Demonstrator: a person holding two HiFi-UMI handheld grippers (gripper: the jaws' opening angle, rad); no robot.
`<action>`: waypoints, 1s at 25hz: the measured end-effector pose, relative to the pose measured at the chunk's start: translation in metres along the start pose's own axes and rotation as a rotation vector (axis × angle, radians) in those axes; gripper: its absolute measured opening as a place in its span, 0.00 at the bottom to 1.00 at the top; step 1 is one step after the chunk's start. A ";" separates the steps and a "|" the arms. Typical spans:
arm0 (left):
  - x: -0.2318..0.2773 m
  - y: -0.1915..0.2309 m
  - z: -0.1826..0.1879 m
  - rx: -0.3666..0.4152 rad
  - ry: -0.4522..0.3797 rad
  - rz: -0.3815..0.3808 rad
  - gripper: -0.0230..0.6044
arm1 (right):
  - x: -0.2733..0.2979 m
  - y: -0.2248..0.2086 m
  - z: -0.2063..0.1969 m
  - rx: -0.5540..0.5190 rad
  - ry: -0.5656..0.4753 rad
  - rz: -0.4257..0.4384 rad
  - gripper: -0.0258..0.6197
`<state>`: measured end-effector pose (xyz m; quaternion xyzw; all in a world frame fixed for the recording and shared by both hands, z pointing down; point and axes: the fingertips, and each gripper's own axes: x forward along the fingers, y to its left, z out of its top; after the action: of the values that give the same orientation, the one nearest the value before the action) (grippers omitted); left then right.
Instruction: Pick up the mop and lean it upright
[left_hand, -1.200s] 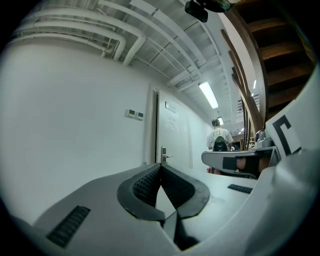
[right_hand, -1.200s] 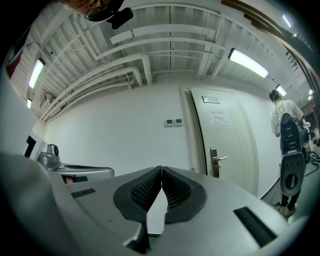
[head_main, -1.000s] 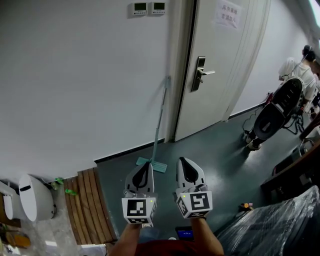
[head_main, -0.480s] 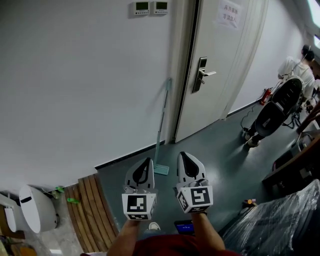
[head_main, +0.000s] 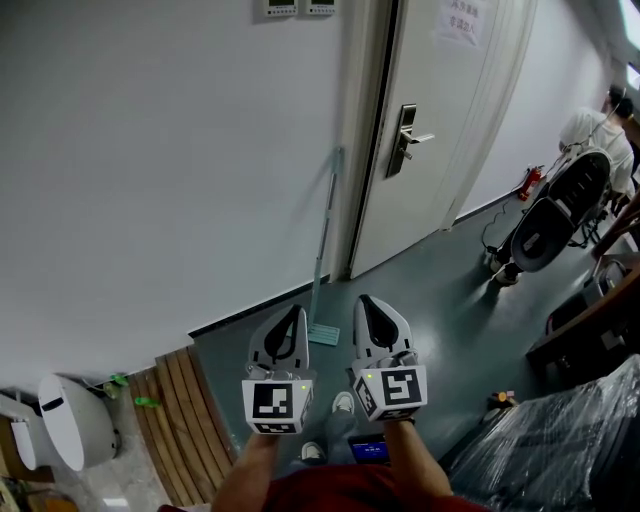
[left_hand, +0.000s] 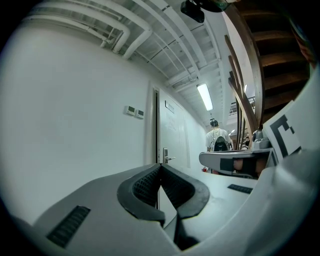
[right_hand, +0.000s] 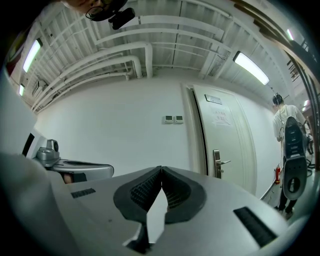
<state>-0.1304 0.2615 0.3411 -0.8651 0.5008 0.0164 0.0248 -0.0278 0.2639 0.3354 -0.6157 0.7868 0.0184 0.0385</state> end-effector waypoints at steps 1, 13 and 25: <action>0.005 0.001 -0.002 0.002 0.001 0.001 0.06 | 0.005 -0.004 -0.003 0.007 0.000 -0.003 0.07; 0.098 0.017 -0.006 0.005 0.004 0.020 0.06 | 0.084 -0.054 -0.008 0.017 -0.003 0.022 0.07; 0.210 0.000 -0.013 0.010 0.026 0.036 0.06 | 0.150 -0.142 -0.014 0.035 -0.003 0.034 0.07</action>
<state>-0.0259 0.0788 0.3424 -0.8559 0.5167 0.0033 0.0225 0.0740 0.0829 0.3394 -0.6014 0.7973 0.0065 0.0502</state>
